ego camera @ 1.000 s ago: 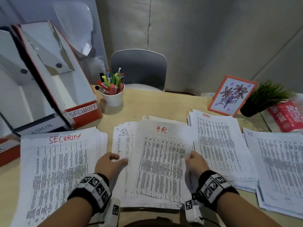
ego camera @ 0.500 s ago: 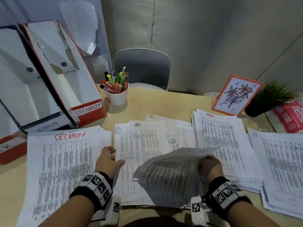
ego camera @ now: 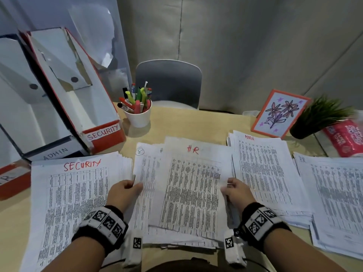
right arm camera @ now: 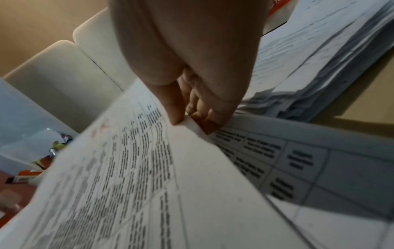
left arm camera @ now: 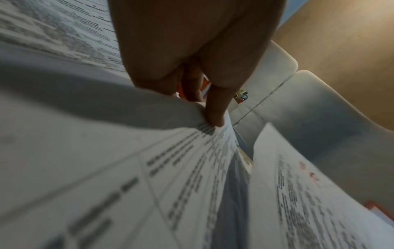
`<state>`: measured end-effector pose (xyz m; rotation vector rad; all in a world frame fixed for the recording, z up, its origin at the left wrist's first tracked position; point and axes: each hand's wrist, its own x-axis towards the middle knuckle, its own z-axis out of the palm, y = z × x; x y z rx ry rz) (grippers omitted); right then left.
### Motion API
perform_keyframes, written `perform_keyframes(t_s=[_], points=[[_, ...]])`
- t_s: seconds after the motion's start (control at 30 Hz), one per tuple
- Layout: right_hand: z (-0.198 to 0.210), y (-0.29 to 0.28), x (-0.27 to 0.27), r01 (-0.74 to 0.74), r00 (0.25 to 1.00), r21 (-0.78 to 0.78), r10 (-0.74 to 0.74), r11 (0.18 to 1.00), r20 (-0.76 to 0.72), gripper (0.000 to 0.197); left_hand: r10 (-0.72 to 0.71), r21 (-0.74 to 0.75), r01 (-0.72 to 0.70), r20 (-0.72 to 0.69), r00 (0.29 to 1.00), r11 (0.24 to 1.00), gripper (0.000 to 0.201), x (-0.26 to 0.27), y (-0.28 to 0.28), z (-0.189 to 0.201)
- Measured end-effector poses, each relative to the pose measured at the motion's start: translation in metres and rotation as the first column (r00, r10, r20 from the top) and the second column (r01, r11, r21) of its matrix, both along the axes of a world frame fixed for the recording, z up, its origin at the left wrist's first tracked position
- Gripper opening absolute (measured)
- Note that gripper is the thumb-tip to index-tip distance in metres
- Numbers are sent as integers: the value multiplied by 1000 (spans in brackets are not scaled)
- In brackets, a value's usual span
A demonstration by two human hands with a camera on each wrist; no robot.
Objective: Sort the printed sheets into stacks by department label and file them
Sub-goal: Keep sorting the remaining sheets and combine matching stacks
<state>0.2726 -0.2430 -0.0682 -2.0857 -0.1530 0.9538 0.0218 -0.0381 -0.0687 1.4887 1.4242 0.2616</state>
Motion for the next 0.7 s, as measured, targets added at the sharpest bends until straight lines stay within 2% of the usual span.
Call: perform_keyframes(t_s=[0.2,0.33,0.43,0.5,0.6,0.7], points=[[5,6,-10,-77,997,-26,77,997,-9,18,-199,-90,195,-33,980,977,27,6,-6,-1],[1,8,-15,-164,986,-99,161,981,-45,11,-176,-229,176,21,984,957,45,11,-8,-3],[0,10,-19,-250,967,-101,243,963,-72,15,-228,-206,222,-5,974,953,53,12,-9,-6],[1,11,-21,-263,965,-92,259,960,-50,16,-295,-162,281,-69,953,946,50,13,-7,-6],[1,12,-21,-247,969,-62,248,967,13,13,-351,-129,338,-91,932,932,39,14,-7,-4],[1,12,-21,-214,976,-25,215,976,40,9,-351,-146,338,-72,934,930,9,13,-11,4]])
